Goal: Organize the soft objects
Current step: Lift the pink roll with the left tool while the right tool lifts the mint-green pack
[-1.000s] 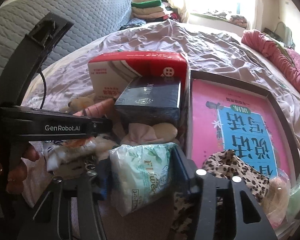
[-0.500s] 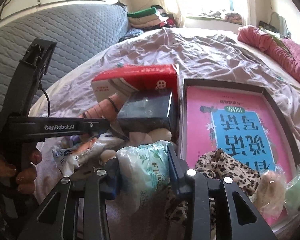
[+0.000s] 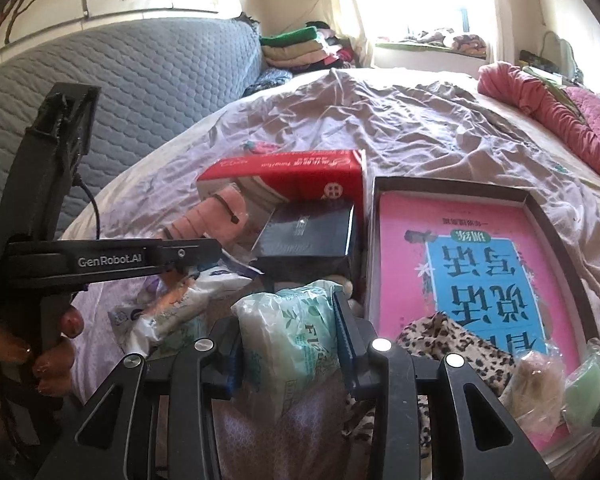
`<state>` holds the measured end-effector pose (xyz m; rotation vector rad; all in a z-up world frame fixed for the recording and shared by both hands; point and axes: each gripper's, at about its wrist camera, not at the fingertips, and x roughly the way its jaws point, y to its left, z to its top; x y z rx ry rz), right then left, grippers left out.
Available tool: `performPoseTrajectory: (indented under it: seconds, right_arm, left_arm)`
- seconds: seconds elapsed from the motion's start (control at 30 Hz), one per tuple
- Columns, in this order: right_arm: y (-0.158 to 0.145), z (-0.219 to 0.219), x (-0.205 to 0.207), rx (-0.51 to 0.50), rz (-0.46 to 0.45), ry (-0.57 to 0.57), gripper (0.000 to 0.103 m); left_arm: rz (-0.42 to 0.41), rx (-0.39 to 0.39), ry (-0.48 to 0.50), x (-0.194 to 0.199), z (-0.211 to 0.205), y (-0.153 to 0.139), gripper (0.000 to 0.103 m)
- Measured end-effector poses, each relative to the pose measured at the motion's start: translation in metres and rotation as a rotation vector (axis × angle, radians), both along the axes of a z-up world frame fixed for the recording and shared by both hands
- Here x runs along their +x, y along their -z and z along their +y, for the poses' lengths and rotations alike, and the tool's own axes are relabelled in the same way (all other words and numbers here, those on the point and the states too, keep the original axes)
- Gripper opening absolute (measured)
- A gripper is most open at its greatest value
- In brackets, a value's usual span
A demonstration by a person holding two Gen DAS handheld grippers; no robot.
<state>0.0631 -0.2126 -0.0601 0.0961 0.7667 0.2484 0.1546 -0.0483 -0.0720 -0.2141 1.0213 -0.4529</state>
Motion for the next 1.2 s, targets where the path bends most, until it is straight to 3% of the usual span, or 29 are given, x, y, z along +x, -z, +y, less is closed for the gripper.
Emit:
performPoseTrajectory:
  seconds: [0.2,0.4,0.73,1.0,1.1,1.2]
  right_arm:
    - [0.003,-0.001,0.001,0.006,0.006,0.005,0.039]
    - [0.004,-0.002,0.002,0.007,0.006,0.008,0.039]
    - [0.003,-0.002,0.003,0.007,0.012,0.012,0.039]
    - [0.004,-0.003,0.003,0.008,0.015,0.017,0.039]
    - [0.003,-0.005,0.003,0.01,0.012,0.02,0.039]
    - [0.001,-0.005,0.002,0.009,0.004,0.021,0.039]
  left_arm:
    - [0.033,0.003,-0.003,0.004,0.002,0.012,0.016]
    - [0.057,-0.073,-0.013,0.007,0.014,0.01,0.017]
    - [0.112,-0.105,-0.023,0.013,0.025,0.019,0.026]
    - [0.137,-0.142,-0.05,0.016,0.033,0.025,0.025]
    - [0.117,-0.118,-0.047,0.015,0.031,0.025,0.014]
    - [0.085,-0.111,-0.046,0.012,0.029,0.019,0.012]
